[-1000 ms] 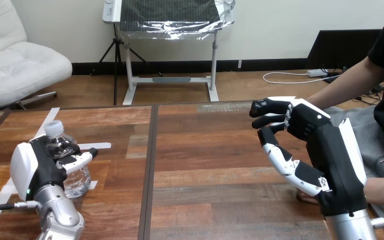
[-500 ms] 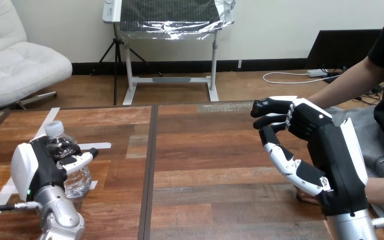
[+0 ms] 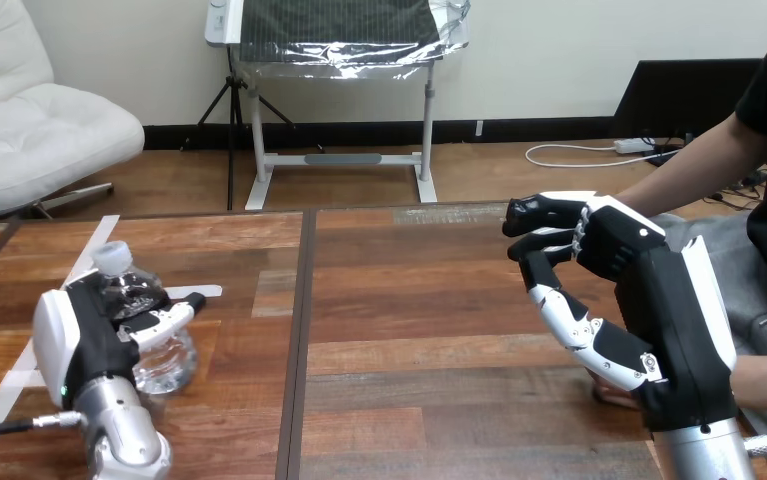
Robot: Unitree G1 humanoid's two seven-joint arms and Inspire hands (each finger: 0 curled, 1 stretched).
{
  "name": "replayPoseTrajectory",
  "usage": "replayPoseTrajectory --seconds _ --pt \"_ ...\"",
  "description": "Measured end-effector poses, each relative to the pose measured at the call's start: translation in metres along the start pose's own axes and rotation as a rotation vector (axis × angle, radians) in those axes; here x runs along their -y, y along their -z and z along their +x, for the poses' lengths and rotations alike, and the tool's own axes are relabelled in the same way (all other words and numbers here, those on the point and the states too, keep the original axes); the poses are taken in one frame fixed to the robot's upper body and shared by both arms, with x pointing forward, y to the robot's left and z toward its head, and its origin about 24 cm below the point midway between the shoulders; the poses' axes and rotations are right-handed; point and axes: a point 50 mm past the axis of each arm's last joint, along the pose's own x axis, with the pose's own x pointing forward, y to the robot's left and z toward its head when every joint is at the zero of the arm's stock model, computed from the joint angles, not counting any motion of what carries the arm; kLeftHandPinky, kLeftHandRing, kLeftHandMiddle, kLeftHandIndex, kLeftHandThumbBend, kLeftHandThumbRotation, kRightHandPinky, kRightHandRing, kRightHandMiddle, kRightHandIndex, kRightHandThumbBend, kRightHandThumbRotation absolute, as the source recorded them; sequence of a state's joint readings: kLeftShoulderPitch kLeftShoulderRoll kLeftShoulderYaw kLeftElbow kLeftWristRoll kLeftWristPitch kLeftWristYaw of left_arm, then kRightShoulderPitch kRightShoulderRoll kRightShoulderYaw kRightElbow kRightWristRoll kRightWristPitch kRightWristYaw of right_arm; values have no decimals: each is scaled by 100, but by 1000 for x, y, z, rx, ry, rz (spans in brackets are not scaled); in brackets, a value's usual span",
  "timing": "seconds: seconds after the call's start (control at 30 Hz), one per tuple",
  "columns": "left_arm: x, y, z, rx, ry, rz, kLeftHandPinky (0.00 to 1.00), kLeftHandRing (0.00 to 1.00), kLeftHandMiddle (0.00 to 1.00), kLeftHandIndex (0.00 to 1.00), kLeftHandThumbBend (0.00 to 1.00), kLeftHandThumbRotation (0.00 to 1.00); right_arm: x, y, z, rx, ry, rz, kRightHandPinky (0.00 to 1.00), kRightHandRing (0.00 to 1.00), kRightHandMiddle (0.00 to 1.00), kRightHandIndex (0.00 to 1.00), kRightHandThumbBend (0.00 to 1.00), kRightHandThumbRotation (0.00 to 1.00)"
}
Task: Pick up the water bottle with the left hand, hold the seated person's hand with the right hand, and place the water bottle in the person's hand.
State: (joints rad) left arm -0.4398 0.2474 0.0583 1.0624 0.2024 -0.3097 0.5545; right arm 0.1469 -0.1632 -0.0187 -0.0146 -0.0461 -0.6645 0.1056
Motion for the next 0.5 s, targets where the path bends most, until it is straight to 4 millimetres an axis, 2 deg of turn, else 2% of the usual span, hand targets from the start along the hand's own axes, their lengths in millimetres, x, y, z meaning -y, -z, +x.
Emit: replayPoseTrajectory --seconds 0.5 --pt "14 -7 -15 54 74 -137 37 40 45 48 69 0 1 0 0 -2 5 4 45 57 64 65 35 2"
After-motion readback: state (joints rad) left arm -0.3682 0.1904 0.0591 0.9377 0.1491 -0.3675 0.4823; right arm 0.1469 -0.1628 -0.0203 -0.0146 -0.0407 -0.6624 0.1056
